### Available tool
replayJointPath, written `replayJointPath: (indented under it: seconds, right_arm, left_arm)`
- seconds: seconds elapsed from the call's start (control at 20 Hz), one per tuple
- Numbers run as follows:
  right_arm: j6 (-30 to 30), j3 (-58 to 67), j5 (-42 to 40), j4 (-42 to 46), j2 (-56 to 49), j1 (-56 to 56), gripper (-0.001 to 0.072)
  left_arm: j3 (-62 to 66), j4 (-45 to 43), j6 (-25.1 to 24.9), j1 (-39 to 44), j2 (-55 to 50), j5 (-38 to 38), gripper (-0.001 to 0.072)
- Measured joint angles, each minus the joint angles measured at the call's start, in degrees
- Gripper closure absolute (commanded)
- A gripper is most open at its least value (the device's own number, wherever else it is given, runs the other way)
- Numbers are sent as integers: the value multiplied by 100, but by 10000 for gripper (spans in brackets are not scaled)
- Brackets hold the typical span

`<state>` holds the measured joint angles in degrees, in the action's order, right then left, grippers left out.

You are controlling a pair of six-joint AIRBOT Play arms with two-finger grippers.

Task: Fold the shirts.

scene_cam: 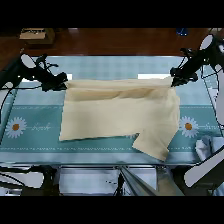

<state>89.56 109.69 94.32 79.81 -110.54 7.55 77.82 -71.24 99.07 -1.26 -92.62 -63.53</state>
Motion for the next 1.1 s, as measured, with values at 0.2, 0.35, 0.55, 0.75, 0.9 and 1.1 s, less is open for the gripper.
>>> replayJointPath:
  seconds: [0.2, 0.35, 0.55, 0.75, 0.9, 1.1]
  right_arm:
    - [-192, -46, 17, 149, 37, 17, 352]
    - [-496, -50, 385, 470, 315, 223, 352]
    - [-605, -566, 684, 402, 1189, 1049, 353]
    - [-848, -1869, 260, -562, 2304, 2293, 281]
    - [-1021, -2802, -2, -1331, 2841, 3049, 283]
    - [-1220, -3484, -310, -1871, 3152, 3436, 290]
  left_arm:
    - [122, -98, -66, -57, -22, -186, 265]
    - [262, -118, -595, -295, 125, -852, 269]
    - [-387, -118, -1235, -820, 933, -1720, 270]
    - [-2177, 109, -1648, -1637, 2184, -2013, 234]
    - [-3488, 612, -2009, -2271, 2861, -2085, 166]
    - [-4468, 894, -2273, -2656, 3191, -1963, 172]
